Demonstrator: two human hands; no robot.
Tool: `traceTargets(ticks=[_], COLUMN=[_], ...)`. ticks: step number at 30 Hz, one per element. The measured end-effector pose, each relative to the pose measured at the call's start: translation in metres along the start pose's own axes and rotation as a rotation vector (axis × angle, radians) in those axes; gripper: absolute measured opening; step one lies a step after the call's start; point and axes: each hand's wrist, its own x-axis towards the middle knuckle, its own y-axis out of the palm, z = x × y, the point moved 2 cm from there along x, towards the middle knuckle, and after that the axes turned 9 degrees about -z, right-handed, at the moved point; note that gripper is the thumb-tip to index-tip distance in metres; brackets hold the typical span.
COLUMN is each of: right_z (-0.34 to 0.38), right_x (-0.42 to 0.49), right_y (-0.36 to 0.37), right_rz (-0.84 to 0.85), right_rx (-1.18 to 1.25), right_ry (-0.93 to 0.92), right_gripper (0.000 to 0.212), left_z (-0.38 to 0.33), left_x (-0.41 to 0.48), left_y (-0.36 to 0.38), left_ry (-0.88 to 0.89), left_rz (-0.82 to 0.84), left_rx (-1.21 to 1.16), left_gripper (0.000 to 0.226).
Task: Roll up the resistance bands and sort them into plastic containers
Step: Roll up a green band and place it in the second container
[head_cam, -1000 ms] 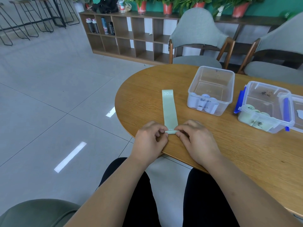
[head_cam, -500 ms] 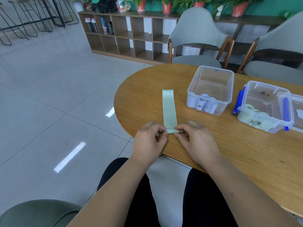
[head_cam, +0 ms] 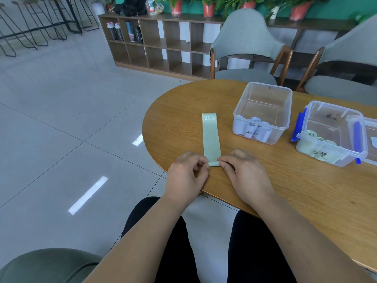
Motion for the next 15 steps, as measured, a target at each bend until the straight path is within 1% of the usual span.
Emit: traceTargets(ticks=[4,7,8,12,15], right_z=[0.0012,0.0024,0.0022,0.0011,0.0009], right_x=[0.0004,0.0006,0.0005,0.0,0.0009], right_y=[-0.0024,-0.0049,-0.0051,-0.0034,-0.0037], right_rz=[-0.012,-0.011,-0.01,-0.002,-0.012], right_rx=[0.018,0.044,0.046,0.053,0.04], right_ry=[0.014,0.017,0.021,0.035,0.042], right_gripper=[0.019,0.008,0.007,0.016,0.015], left_z=[0.0009,0.0001,-0.0004,-0.0012,0.0003], left_x=[-0.0003,0.0003,0.0009,0.0018,0.0003], left_y=[0.0012,0.0001,-0.0004,-0.0007,0.0003], left_ry=[0.001,0.001,-0.002,-0.011,-0.03], left_rz=[-0.001,-0.013,-0.019,-0.035,-0.021], left_rx=[-0.004,-0.006,-0.005,-0.013,-0.035], left_gripper=[0.007,0.007,0.007,0.006,0.012])
